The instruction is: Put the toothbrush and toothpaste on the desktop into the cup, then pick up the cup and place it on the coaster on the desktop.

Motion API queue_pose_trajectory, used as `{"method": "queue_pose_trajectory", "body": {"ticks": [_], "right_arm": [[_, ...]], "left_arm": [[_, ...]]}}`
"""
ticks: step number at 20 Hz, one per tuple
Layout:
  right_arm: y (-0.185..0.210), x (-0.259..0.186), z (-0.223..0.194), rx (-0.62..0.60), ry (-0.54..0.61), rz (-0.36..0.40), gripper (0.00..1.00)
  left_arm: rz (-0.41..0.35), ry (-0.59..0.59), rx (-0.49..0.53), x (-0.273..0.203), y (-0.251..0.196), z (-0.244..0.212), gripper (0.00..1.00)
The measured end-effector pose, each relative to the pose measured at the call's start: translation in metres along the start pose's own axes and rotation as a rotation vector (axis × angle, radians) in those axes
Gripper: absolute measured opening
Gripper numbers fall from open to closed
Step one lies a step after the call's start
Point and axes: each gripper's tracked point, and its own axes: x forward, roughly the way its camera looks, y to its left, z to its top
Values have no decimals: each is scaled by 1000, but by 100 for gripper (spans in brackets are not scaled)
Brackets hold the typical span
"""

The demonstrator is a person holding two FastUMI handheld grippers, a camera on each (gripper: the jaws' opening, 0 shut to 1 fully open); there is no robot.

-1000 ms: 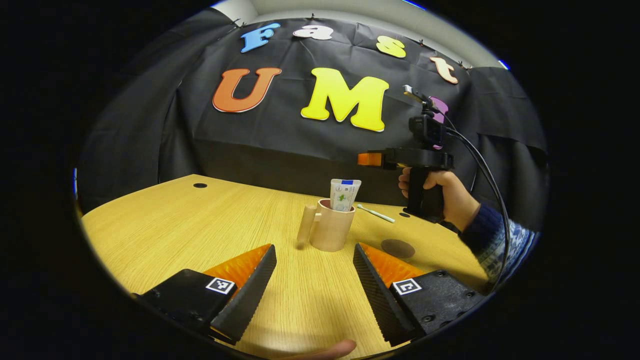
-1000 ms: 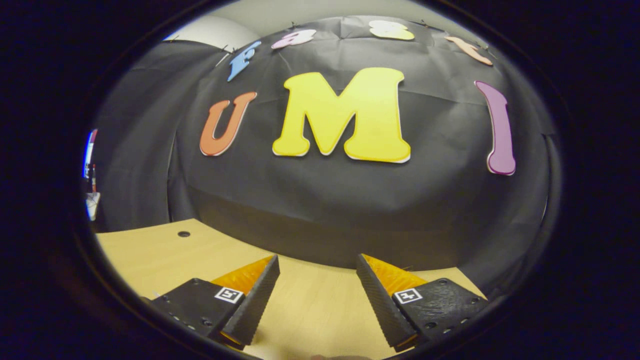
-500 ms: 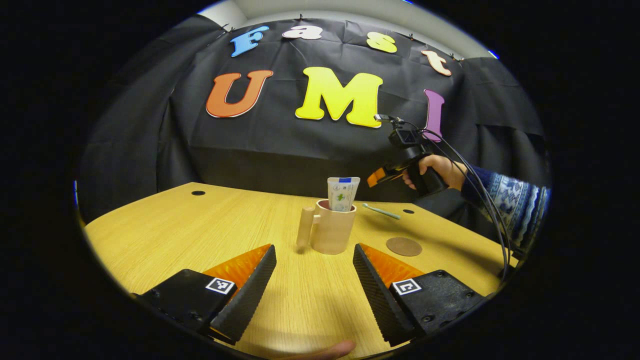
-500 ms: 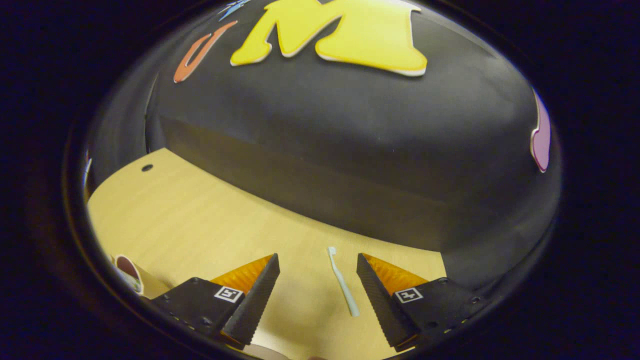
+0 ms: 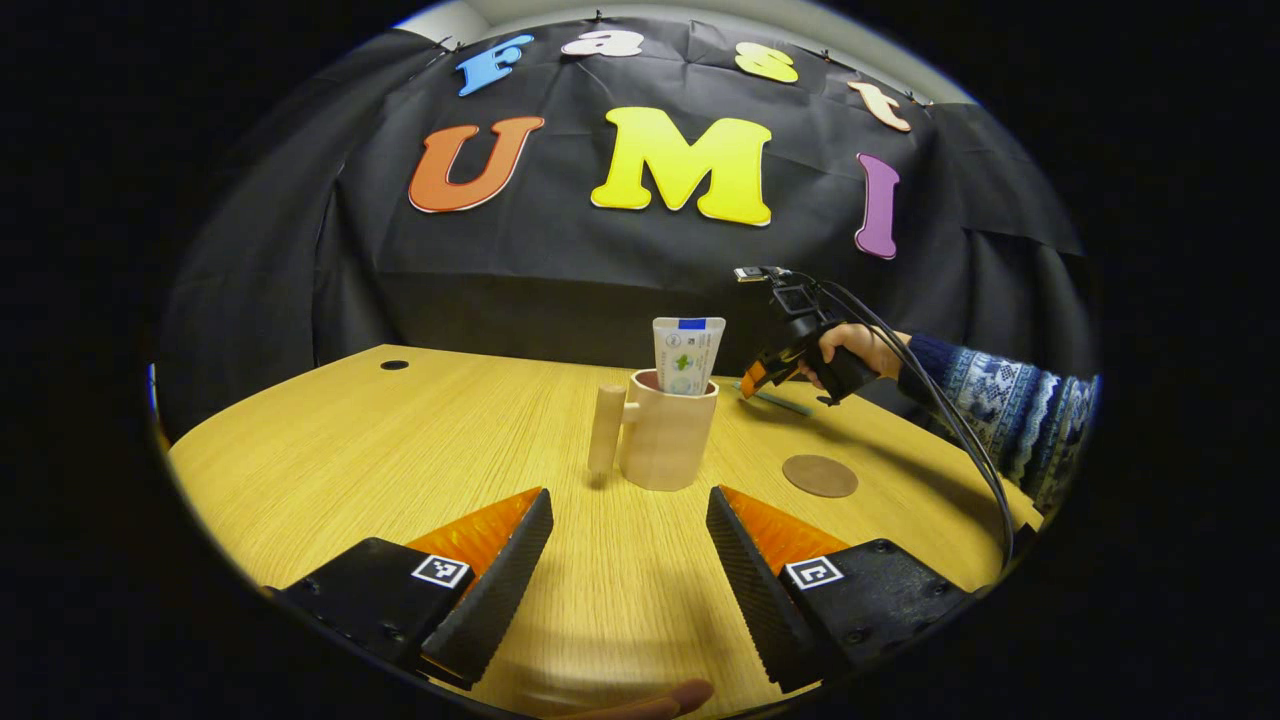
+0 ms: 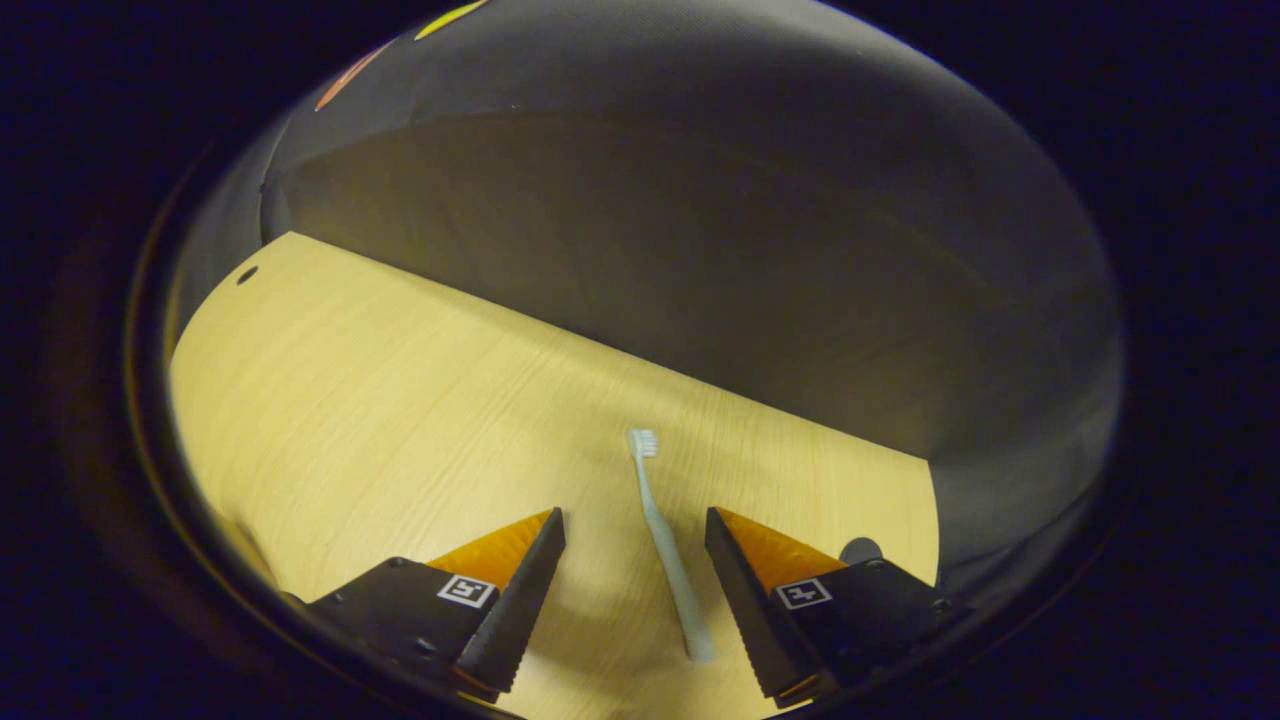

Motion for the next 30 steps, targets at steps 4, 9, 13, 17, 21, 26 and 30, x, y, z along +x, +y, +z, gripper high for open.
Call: {"method": "queue_pose_trajectory", "body": {"ticks": [4,9,13,17,21,26,30], "right_arm": [[5,6,-2,69,12,73,77],[-1,13,-5,241,63,164,62],[3,9,-8,243,85,155,48],[8,6,-9,287,116,151,18],[11,-1,-15,309,136,140,4],[12,-28,-35,321,111,166,0],[28,-76,-21,367,19,260,0]], "left_arm": [[6,2,-6,2,1,0,99],[9,2,-22,3,2,1,99],[4,2,-28,2,1,1,99],[2,4,-33,2,0,1,99],[1,-2,-34,1,0,2,99],[17,-23,7,1,1,4,99],[49,-61,16,-1,4,13,99]]}}
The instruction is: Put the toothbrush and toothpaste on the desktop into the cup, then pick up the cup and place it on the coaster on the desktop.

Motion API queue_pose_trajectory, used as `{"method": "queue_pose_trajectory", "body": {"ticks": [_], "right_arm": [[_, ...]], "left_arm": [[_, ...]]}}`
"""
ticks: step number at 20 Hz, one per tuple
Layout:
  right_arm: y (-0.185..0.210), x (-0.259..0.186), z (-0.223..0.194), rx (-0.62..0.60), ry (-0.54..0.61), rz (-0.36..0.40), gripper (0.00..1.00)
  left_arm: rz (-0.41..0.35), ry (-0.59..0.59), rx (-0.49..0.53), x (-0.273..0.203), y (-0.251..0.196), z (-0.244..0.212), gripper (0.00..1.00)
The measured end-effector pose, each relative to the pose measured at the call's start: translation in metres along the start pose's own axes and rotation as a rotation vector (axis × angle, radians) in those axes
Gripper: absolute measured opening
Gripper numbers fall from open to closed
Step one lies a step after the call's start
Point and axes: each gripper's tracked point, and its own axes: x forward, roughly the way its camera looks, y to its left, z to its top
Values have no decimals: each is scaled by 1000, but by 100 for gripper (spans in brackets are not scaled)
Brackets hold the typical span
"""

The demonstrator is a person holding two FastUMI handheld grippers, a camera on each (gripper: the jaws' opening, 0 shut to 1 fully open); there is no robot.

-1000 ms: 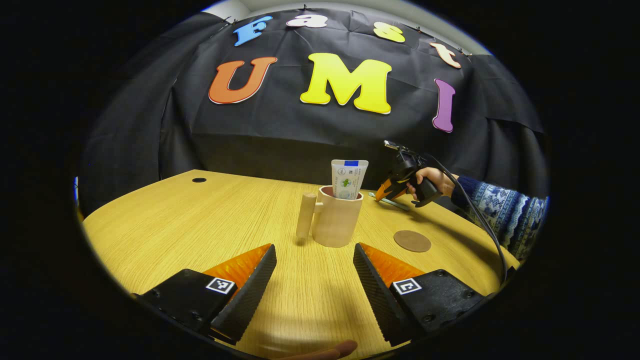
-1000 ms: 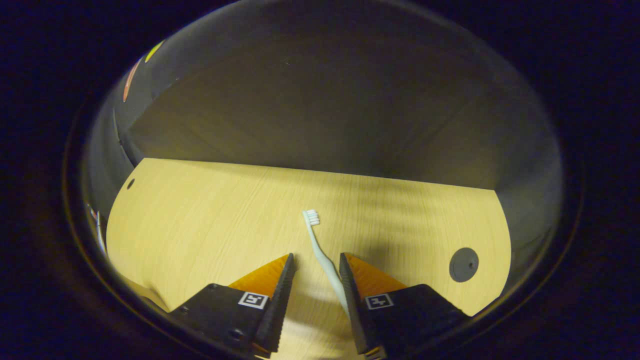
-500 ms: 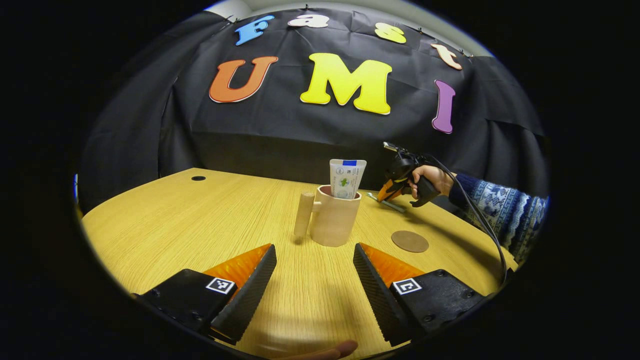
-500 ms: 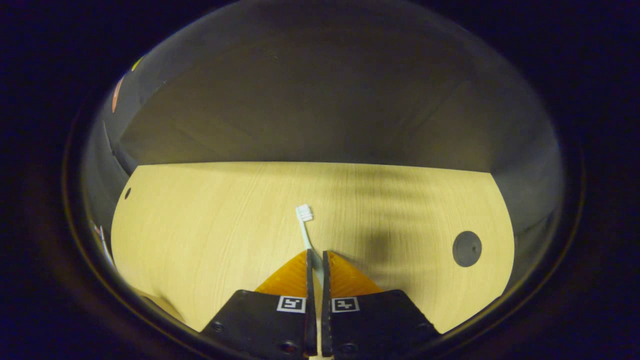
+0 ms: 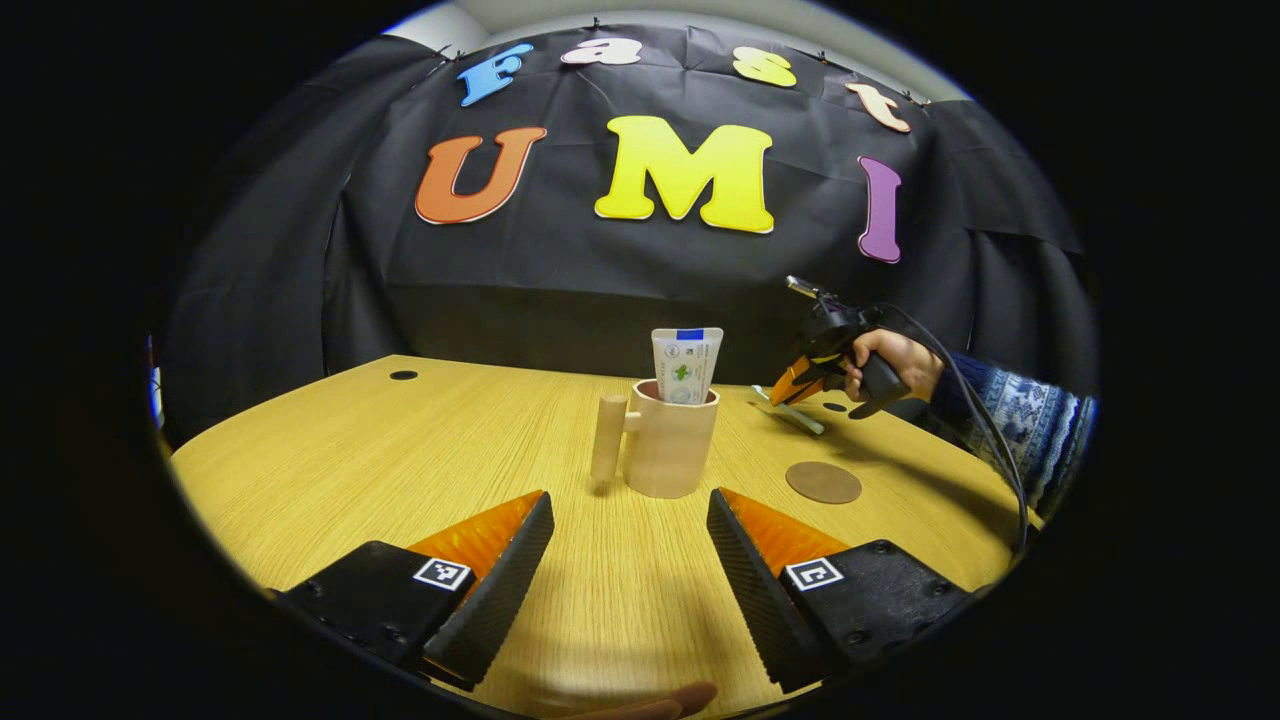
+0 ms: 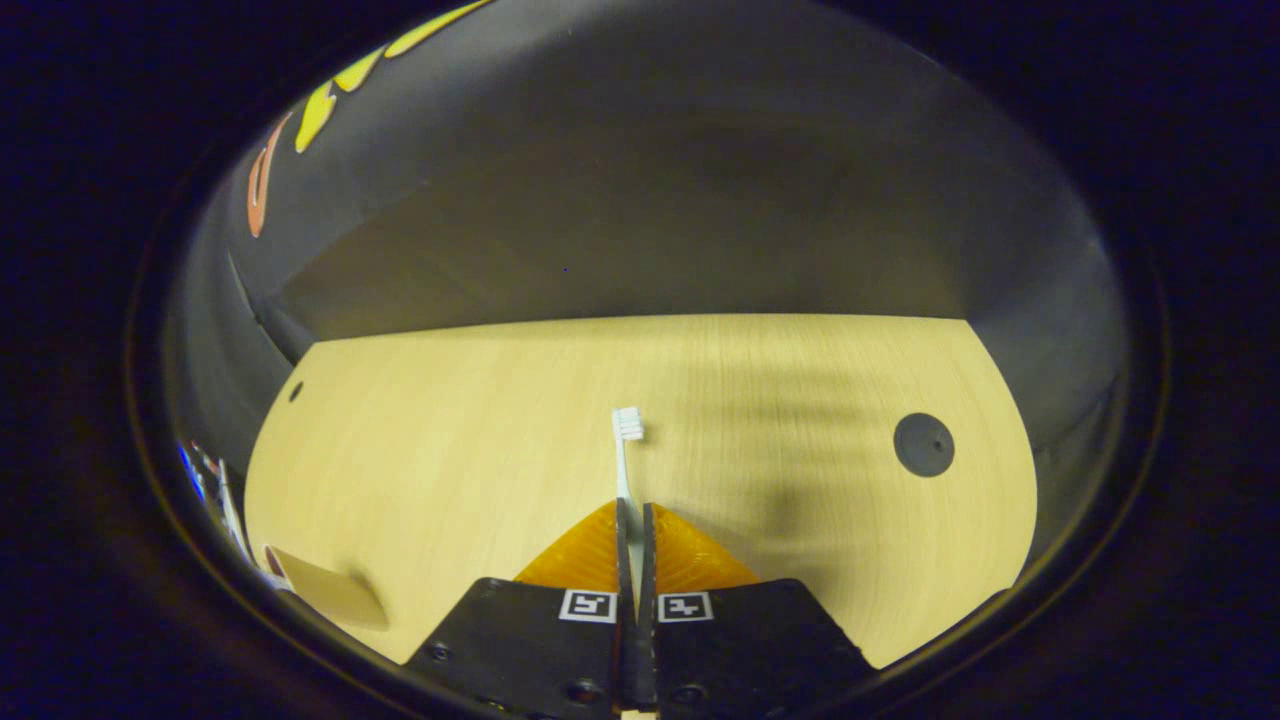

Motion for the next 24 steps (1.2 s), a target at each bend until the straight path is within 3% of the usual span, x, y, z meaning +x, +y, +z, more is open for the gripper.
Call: {"method": "queue_pose_trajectory", "body": {"ticks": [7,12,20,24], "right_arm": [[93,-94,9,-107,-186,191,1],[171,-138,15,-176,-342,297,1],[256,-155,20,-187,-586,456,0],[284,-144,-8,-276,-647,516,0]], "left_arm": [[18,10,-10,2,0,-4,98],[26,4,-31,2,-1,-3,98],[42,27,-63,2,4,-9,98],[30,23,-81,1,4,-9,98]]}}
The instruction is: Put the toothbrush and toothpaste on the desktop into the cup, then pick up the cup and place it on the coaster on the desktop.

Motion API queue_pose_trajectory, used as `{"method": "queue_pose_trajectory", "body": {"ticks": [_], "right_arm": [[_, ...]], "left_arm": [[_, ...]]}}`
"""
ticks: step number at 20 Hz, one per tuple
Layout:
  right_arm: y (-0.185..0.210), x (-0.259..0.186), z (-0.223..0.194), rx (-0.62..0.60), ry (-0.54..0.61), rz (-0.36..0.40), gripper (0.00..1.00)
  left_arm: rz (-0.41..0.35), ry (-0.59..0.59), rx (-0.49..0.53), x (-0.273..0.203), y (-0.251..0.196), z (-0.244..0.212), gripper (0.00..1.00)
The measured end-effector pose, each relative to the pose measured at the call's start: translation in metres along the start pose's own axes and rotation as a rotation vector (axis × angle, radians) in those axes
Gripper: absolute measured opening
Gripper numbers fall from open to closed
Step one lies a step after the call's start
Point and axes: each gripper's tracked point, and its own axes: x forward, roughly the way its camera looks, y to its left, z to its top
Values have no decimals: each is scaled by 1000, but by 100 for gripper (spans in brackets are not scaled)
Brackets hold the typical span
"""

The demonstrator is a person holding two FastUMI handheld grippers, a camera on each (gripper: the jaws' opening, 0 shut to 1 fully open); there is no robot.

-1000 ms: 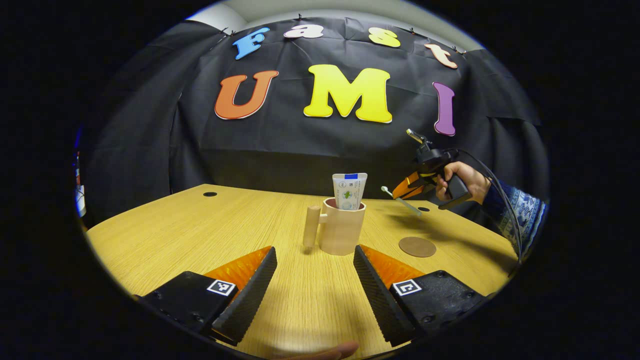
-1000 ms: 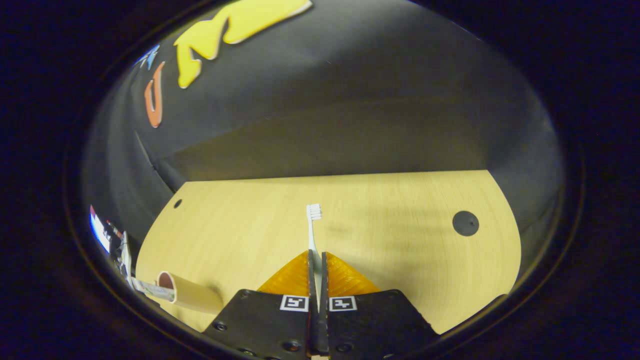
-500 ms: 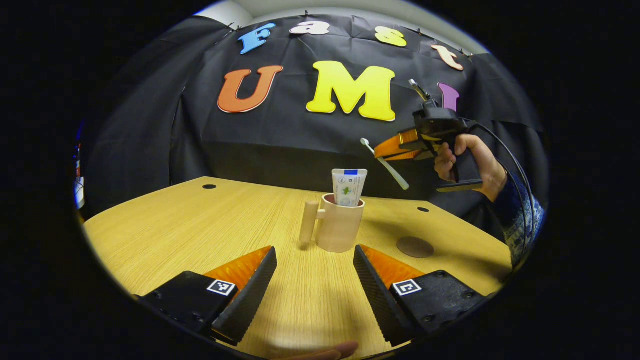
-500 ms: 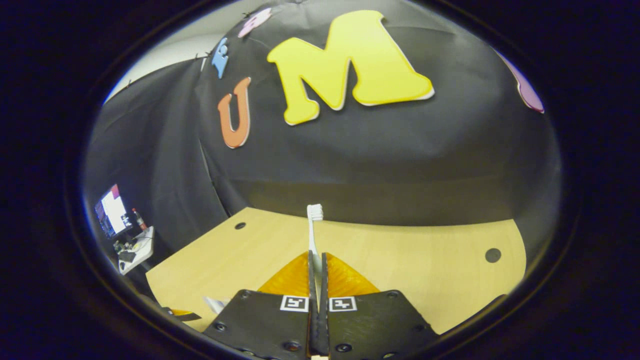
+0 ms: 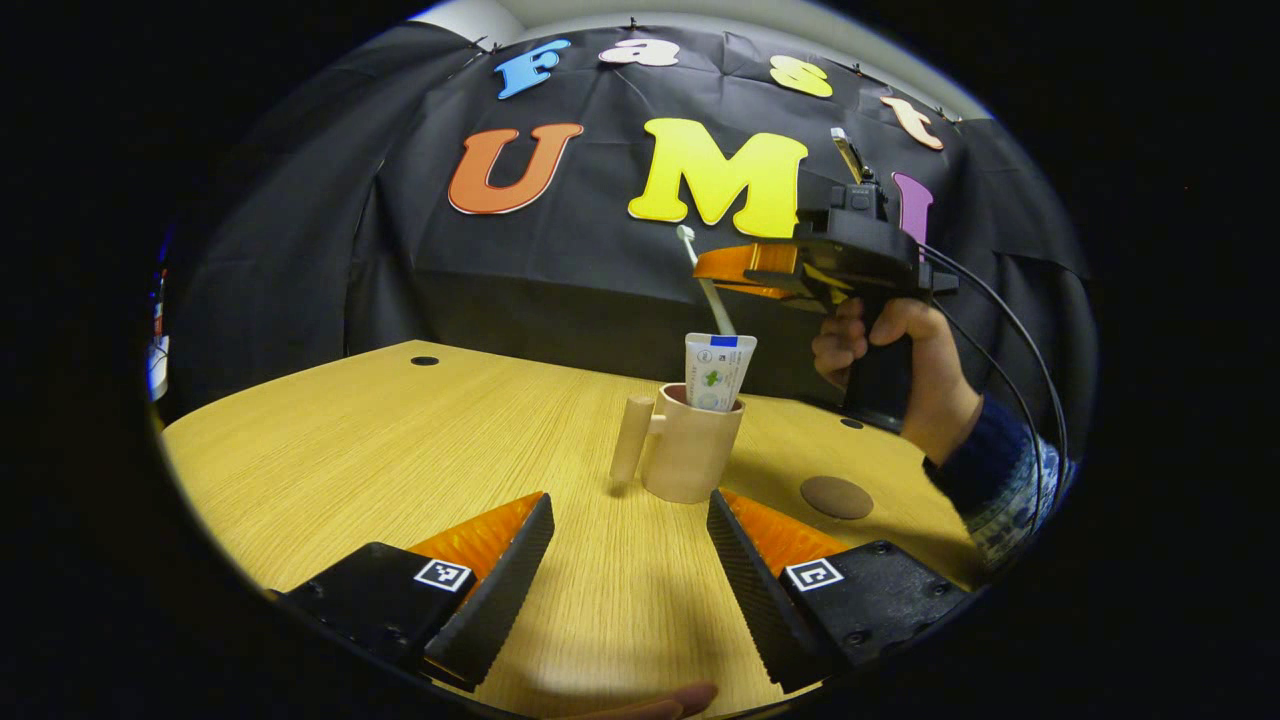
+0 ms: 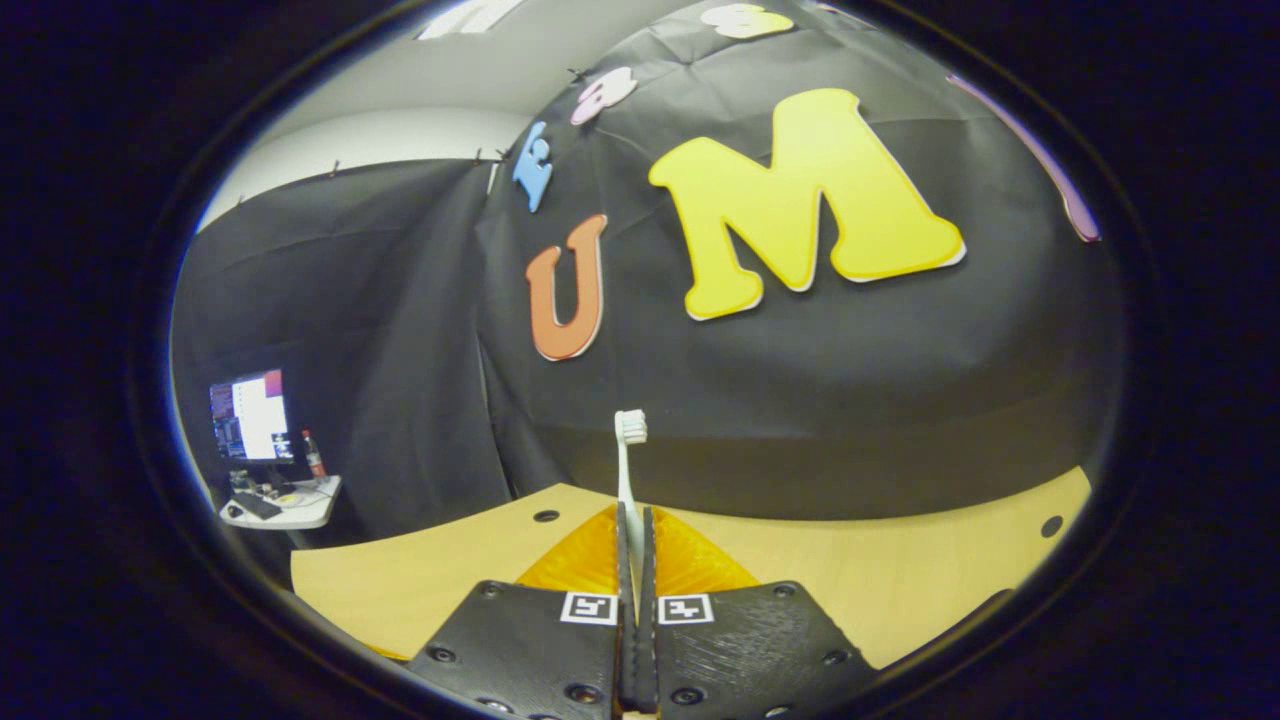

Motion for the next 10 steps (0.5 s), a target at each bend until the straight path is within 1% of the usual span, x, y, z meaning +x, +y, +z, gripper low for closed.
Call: {"method": "queue_pose_trajectory", "body": {"ticks": [2,6,10], "right_arm": [[7,5,-8,4,22,25,0],[4,5,-11,0,14,22,0],[-4,-9,-12,-12,8,20,1]], "left_arm": [[-3,0,-8,0,1,0,98],[-9,4,-12,0,-1,0,98],[-18,15,-24,-2,-5,0,98]]}}
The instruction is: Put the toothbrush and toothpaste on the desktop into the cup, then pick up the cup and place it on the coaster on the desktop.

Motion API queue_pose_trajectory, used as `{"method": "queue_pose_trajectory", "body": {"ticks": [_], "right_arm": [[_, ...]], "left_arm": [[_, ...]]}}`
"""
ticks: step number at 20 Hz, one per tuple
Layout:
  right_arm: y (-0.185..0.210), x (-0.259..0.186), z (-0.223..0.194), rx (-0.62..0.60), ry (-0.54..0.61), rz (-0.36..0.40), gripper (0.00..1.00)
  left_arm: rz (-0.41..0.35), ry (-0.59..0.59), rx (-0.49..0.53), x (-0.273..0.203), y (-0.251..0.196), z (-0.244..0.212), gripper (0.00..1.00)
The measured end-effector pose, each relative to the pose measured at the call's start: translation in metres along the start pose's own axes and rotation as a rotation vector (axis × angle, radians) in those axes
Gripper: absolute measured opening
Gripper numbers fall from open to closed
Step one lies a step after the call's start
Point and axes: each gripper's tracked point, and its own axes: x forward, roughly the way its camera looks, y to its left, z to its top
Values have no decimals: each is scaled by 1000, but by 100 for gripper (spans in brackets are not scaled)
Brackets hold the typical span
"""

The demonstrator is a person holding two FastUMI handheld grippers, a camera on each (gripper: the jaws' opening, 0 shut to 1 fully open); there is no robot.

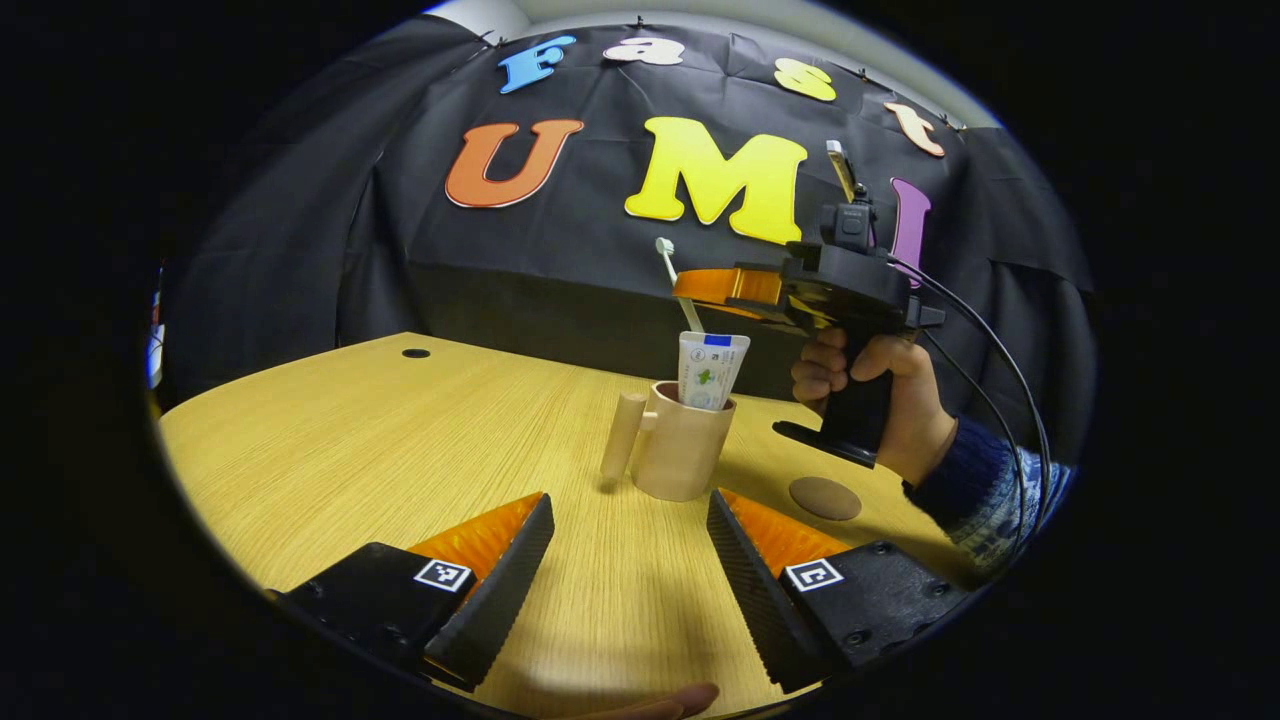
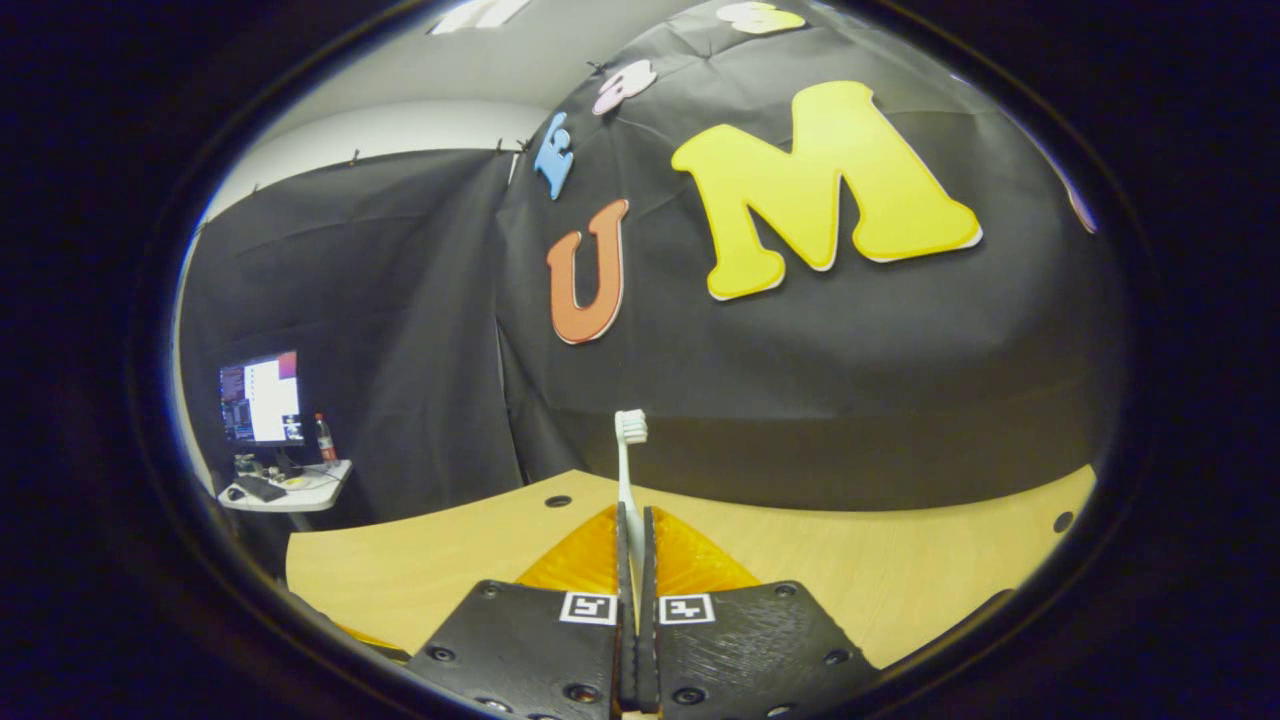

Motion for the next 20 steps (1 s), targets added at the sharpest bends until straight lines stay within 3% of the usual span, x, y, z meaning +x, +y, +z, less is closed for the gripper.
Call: {"method": "queue_pose_trajectory", "body": {"ticks": [6,7,8,9,12,13,15,18,20], "right_arm": [[4,-23,-19,-61,50,-21,11],[3,-27,-18,-63,46,-37,31],[5,-35,-11,-52,42,-35,38],[12,-45,-6,-36,35,-29,53],[25,-81,17,-25,3,-31,72],[31,-96,21,-38,-5,-33,85],[29,-127,20,-51,-43,-38,96],[42,-171,32,-32,-81,-51,95],[37,-199,31,-50,-91,-109,91]], "left_arm": [[32,-27,16,-11,1,13,98],[45,-35,19,-14,4,16,98],[57,-39,22,-15,7,18,98],[67,-45,26,-15,11,22,98],[67,-37,33,-10,13,29,97],[56,-36,45,-6,10,35,97],[27,-19,87,5,6,43,98],[-49,25,155,20,-2,50,98],[-87,71,191,32,-2,48,98]]}}
